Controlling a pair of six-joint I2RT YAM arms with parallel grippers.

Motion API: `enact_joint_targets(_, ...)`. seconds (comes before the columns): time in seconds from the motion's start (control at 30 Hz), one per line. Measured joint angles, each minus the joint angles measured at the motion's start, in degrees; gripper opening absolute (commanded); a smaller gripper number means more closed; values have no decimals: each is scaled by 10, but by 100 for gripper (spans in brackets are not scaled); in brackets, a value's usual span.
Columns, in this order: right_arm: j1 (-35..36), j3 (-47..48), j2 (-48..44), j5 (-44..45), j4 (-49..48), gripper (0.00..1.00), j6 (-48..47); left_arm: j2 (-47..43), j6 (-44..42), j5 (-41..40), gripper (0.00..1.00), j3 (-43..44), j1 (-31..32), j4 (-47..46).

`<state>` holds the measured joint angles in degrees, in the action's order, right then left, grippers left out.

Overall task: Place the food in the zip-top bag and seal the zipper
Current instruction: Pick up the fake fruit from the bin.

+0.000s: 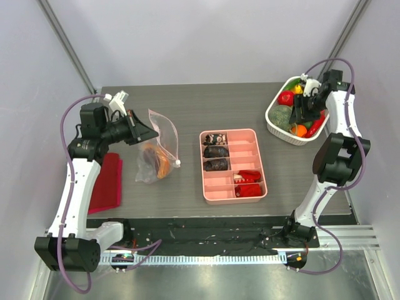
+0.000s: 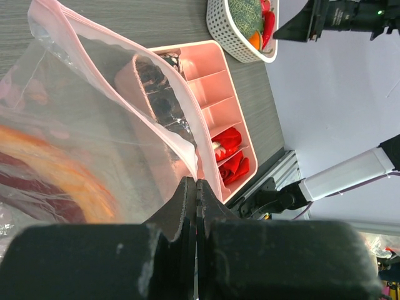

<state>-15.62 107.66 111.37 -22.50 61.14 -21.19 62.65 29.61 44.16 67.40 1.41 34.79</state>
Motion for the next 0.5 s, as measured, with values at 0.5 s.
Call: enact_joint_targets(0.5, 2, -71, 0, 30, -37, 50, -11, -5, -1, -1, 0, -1, 0, 0)
